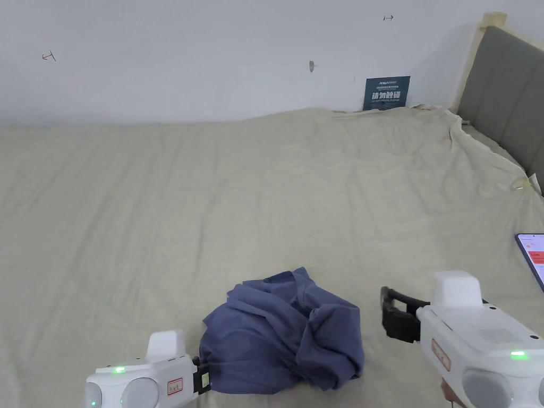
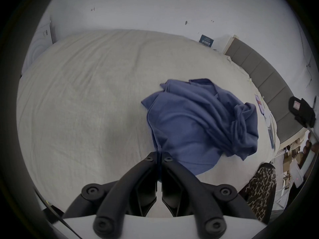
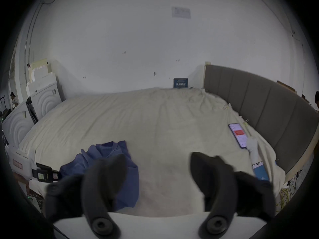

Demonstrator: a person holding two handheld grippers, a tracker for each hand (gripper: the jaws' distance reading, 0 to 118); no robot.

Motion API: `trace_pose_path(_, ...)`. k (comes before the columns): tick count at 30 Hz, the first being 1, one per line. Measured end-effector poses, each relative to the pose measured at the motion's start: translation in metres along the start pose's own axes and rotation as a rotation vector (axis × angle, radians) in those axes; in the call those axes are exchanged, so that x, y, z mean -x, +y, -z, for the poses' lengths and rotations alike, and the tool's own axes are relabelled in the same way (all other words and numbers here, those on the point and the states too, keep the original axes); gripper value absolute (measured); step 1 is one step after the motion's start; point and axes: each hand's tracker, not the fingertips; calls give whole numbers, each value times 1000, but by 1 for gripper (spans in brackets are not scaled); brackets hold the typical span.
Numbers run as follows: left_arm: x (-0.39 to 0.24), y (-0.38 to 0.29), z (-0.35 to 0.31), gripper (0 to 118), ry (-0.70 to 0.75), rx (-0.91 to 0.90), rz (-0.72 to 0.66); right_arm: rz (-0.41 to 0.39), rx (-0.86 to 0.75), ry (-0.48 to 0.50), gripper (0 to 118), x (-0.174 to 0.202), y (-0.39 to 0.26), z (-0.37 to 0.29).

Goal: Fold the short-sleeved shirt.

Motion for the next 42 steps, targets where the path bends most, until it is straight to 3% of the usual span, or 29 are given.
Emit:
trace_pose_path(9, 2, 9, -10, 1, -35, -40, -12, 8, 212, 103, 96, 28, -20, 67)
trace_pose_path(12, 2, 10, -9, 1, -36, -39, -15, 1, 271, 105, 90, 34, -31, 86)
trace_pose_path(13, 2, 10, -9, 1, -37, -38, -16, 11, 277, 111, 82, 34, -35, 90)
trace_pose_path(17, 3, 11, -8, 1, -38, -36, -19, 67, 298, 144, 28, 33, -42, 99)
trace_pose_path(20, 4, 11, -7, 1, -39, -37, -23, 56, 297, 156, 7, 34, -42, 102)
trace_pose_path(33, 22, 21, -21, 1, -40, -117, -74, 118, 124, 190, 4, 4, -9, 51)
trace_pose_path(42, 54, 92, -73, 1, -21, -310, -141, 170, -13, 189, 4, -18, 62, 29)
